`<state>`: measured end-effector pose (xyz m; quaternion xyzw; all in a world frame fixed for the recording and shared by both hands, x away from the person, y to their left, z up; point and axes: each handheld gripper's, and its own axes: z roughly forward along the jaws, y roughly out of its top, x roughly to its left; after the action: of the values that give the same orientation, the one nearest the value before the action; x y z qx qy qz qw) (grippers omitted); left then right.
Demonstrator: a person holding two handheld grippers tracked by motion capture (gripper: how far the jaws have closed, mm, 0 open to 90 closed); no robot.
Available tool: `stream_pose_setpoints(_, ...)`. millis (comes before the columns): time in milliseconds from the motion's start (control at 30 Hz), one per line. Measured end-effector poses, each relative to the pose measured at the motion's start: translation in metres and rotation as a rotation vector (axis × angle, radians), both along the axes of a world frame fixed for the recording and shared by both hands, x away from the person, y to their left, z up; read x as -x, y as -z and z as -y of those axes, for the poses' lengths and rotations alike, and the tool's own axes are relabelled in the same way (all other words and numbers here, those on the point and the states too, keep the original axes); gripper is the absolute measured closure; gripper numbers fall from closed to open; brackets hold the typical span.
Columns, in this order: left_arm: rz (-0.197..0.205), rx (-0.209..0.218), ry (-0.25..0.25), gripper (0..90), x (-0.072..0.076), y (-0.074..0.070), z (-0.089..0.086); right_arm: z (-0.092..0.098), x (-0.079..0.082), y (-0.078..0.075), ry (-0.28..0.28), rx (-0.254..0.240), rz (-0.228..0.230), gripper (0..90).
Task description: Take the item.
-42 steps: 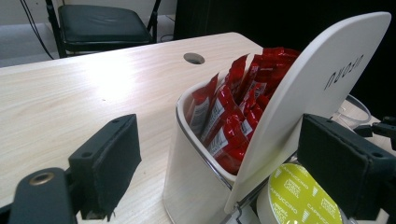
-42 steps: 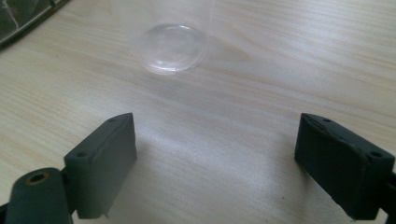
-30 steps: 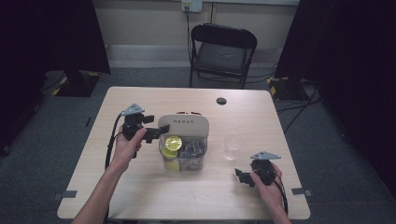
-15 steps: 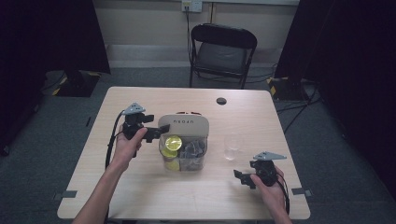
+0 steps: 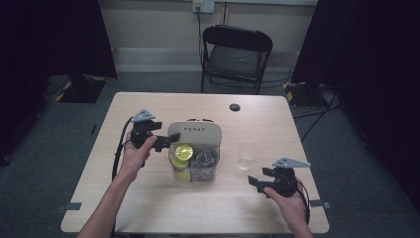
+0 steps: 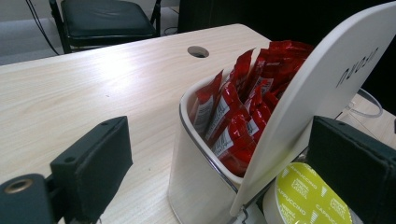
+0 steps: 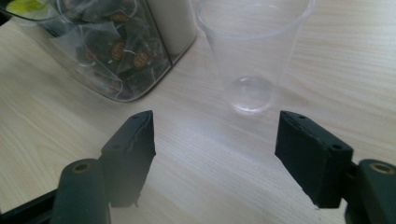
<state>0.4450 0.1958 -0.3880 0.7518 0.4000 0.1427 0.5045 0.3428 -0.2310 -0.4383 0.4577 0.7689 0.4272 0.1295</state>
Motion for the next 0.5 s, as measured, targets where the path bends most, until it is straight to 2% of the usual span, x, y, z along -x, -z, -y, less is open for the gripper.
stream_pose_setpoints(367, -0.001, -0.012, 0.000, 4.0, -0.001, -0.001, 0.001, -0.012, 0.003, -0.021, -0.058, -0.004, 0.043, 32.8)
stream_pose_setpoints(500, -0.002, -0.010, -0.005, 3.2, -0.001, -0.001, 0.001, -0.023, 0.001, -0.029, -0.090, -0.027, 0.054, 32.8)
